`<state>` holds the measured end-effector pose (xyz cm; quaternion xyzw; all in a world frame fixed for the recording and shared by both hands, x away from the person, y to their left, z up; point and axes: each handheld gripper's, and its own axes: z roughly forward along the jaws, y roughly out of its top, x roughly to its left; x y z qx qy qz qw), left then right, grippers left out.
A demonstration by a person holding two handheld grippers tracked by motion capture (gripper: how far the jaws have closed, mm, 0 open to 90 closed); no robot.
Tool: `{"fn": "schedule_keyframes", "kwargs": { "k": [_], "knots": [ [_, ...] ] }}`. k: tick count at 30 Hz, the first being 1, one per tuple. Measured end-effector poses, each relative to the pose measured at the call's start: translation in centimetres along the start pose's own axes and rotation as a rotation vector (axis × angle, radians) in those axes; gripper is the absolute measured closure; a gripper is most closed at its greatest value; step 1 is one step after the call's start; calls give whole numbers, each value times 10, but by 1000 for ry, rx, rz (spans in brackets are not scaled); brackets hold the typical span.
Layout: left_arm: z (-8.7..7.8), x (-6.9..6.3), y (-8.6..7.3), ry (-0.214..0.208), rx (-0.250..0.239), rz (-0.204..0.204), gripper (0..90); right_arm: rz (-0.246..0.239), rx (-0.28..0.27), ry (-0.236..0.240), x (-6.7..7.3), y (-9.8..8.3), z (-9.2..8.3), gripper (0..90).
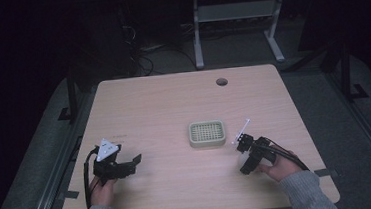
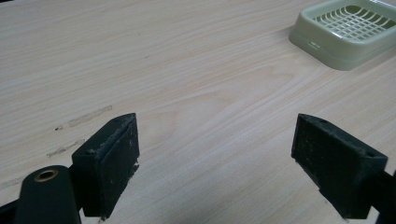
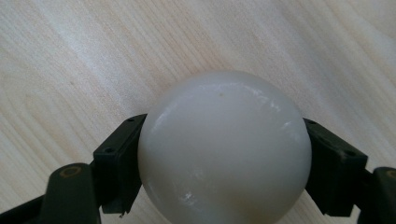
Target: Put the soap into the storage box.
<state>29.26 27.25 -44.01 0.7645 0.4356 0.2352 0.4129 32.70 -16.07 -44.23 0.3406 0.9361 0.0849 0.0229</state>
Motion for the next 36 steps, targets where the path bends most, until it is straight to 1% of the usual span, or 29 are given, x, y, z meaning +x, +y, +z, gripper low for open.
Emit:
{"fn": "schedule_keyframes", "kwargs": {
  "k": [5, 7, 9, 13, 24, 36],
  "knots": [
    [0, 0, 0, 2, 1, 1, 149, -4, 6, 7, -1, -1, 0, 233],
    [0, 0, 0, 2, 1, 1, 149, 2, 8, 13, -2, -1, -1, 233],
    [0, 0, 0, 2, 2, 1, 148, 4, 5, 29, -2, -2, -1, 233],
    [0, -1, 0, 0, 5, -1, 149, 6, -3, 30, -3, -2, -3, 233],
    [0, 1, 0, 8, 6, -8, 148, 6, -21, 44, -10, 5, -16, 234],
    [-1, 1, -1, 8, 8, -4, 148, 1, -50, 55, -17, 14, -31, 234]
  ]
}}
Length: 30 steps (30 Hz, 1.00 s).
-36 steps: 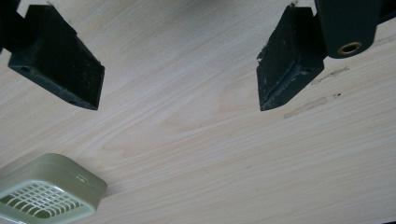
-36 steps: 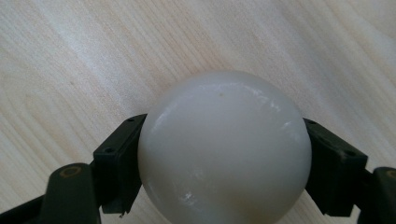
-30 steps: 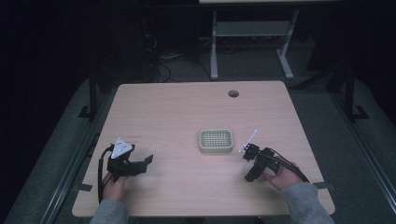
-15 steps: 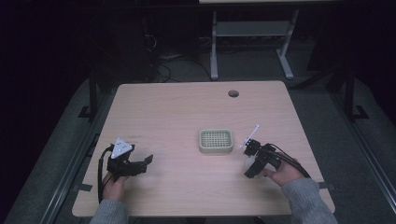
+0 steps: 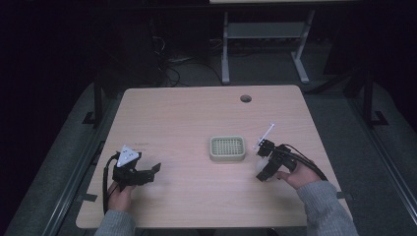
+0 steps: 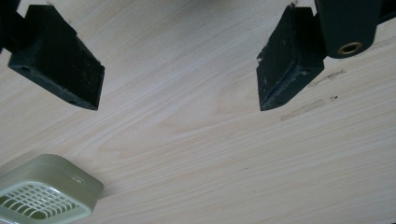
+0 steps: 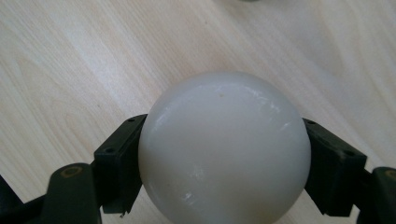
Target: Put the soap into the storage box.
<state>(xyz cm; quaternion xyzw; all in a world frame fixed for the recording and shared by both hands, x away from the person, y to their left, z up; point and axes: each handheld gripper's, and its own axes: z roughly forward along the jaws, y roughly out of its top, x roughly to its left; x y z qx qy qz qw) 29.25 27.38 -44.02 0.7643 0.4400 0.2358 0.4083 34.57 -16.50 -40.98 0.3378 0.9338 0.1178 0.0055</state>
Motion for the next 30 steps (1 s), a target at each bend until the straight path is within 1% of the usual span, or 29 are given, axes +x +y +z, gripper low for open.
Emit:
{"fn": "schedule_keyframes", "kwargs": {
  "k": [4, 7, 8, 11, 14, 19, 25, 30],
  "knots": [
    [-1, 0, 0, 0, -6, -7, 148, -6, -10, 0, -1, 6, -5, 234],
    [-1, 0, 0, 0, -7, -5, 148, -10, -10, 4, 0, 9, -6, 234],
    [-1, 0, 0, 0, -8, -2, 148, -18, -8, 1, 0, 11, -7, 234],
    [-1, -1, 0, 1, -13, -5, 149, -25, -8, 3, 1, 16, -10, 234],
    [-2, 0, 0, 4, -16, 1, 149, -32, -8, 3, 0, 22, -13, 234],
    [-2, 0, 0, 5, -13, 0, 148, -28, -18, 10, -2, 28, -17, 234],
    [-2, 0, 0, 4, -10, 0, 148, -40, -22, 7, -2, 34, -20, 234],
    [-2, 0, 0, 4, -15, 0, 148, -45, -24, 18, -2, 40, -23, 234]
  ]
}}
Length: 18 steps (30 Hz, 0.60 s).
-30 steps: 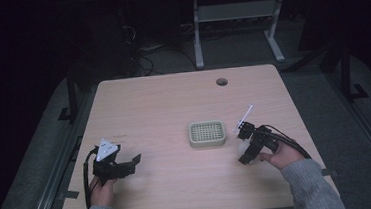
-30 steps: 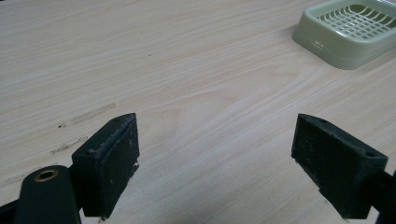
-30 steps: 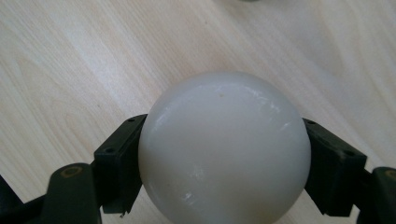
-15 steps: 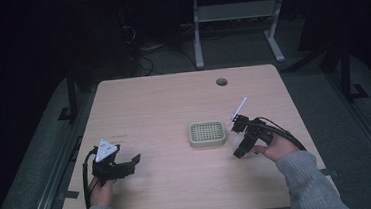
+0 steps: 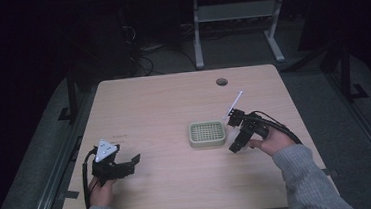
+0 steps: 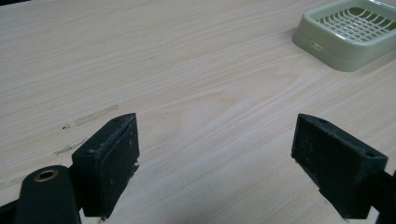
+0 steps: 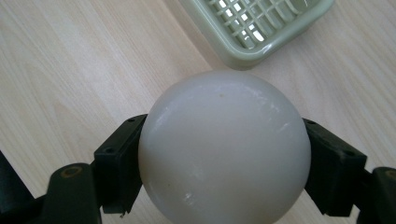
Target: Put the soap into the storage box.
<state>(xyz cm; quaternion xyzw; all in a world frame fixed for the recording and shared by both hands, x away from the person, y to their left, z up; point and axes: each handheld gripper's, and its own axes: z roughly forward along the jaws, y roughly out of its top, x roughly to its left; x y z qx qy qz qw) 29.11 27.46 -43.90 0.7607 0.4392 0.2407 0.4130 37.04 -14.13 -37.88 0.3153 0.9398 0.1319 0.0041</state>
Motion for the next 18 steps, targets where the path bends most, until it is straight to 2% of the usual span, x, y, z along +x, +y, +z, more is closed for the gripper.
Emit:
{"fn": "schedule_keyframes", "kwargs": {
  "k": [18],
  "knots": [
    [0, 0, 0, 1, 4, 3, 149, -15, 12, -10, -4, 19, -6, 234]
  ]
}}
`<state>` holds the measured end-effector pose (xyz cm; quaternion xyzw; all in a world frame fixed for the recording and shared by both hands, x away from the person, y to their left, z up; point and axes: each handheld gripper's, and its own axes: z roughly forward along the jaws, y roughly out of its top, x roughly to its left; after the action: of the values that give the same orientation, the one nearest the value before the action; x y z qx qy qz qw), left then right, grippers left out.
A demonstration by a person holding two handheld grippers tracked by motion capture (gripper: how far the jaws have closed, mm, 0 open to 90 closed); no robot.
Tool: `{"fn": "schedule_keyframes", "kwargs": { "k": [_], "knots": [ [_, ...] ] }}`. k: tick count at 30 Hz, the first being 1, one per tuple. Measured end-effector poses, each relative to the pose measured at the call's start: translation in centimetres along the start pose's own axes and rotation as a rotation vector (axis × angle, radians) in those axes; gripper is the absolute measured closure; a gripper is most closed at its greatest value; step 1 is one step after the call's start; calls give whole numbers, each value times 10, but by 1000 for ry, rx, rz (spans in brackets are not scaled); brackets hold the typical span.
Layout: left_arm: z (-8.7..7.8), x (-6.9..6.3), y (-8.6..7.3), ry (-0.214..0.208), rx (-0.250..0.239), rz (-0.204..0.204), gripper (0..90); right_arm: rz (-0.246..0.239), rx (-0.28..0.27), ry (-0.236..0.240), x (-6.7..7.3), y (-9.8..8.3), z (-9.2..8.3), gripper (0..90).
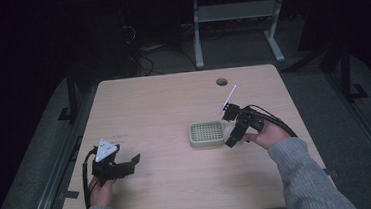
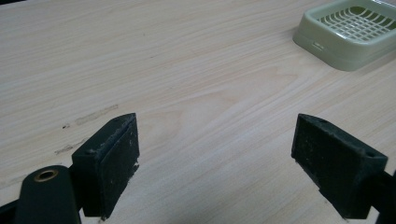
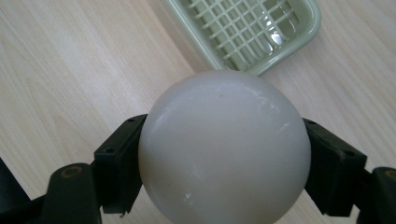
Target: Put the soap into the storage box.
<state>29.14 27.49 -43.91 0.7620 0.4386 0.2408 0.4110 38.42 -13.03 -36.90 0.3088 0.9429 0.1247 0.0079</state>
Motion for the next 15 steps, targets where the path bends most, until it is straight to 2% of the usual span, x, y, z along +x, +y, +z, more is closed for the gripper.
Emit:
{"fn": "schedule_keyframes", "kwargs": {
  "k": [15],
  "knots": [
    [1, 0, 0, -1, 0, -2, 148, -4, 11, 10, -4, 13, 3, 234]
  ]
}}
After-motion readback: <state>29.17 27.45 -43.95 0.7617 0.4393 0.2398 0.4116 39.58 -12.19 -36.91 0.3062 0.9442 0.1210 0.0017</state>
